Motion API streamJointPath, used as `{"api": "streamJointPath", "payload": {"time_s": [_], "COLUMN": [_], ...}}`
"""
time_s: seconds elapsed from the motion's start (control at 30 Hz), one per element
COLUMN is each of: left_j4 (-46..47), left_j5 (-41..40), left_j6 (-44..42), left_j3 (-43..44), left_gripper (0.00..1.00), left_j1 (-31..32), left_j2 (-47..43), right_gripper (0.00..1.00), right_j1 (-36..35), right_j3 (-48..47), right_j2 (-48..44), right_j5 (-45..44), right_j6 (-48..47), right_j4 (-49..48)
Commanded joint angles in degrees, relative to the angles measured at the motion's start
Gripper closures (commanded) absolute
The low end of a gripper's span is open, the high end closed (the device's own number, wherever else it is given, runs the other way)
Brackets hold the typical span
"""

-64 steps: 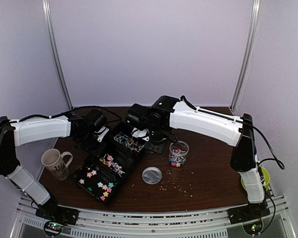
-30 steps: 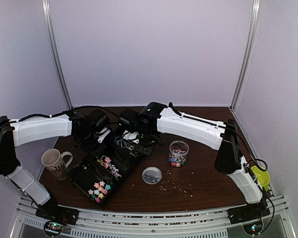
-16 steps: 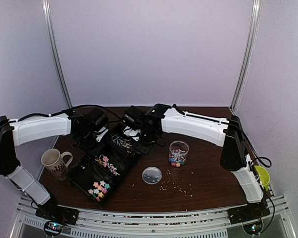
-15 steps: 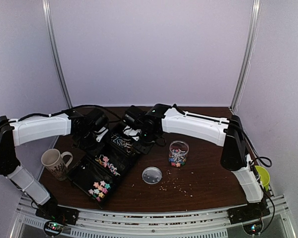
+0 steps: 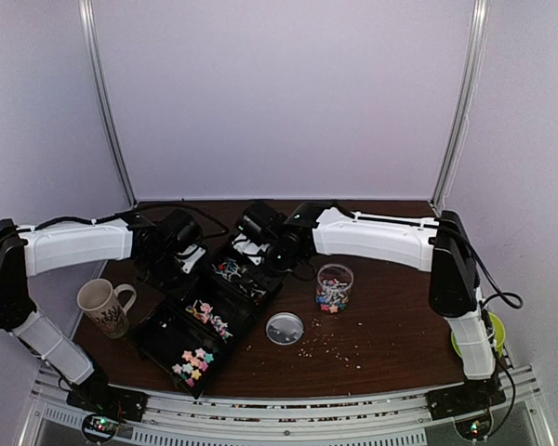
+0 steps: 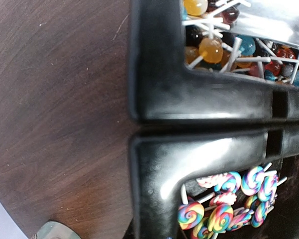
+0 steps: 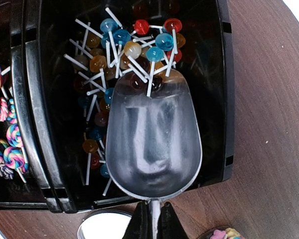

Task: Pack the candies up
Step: Scoop the fake candies from the plate.

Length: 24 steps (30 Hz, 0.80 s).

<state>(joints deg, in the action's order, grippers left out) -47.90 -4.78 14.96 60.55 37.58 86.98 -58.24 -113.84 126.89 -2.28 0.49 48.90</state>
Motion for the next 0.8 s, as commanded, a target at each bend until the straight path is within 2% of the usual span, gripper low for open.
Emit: {"api": "streamJointPath", "payload": {"time_s": [0.0, 0.2, 0.4, 0.57, 0.77], "left_j4": [15.1, 17.8, 18.8, 20.4, 20.2], "left_j5": [12.5, 16.3, 17.3, 22.0, 23.0], "left_j6": [-3.6, -4.0, -3.4, -2.2, -1.2], "left_j3": [2.6, 1.4, 0.5, -0.1, -0.1], "left_gripper": [1.00, 1.00, 1.00, 1.00, 1.00], "left_j1": [1.6, 1.4, 1.0, -1.2, -3.1], "left_j2": [-7.5, -9.8, -10.7, -10.8, -9.6], "right_gripper": [1.00, 1.00, 1.00, 1.00, 1.00], "right_j1": [0.4, 0.5, 0.5, 0.5, 0.5], "right_j3": [5.2, 11.9, 15.5, 22.4, 29.5], "right_j2": [2.9, 2.1, 1.2, -1.3, -4.0], "right_j5": [1.1, -0.8, -3.0, -7.1, -9.2], "right_j6": [1.1, 4.0, 7.1, 9.6, 10.1], "right_j4": [-3.9, -15.9, -23.7, -32.8, -42.3]}}
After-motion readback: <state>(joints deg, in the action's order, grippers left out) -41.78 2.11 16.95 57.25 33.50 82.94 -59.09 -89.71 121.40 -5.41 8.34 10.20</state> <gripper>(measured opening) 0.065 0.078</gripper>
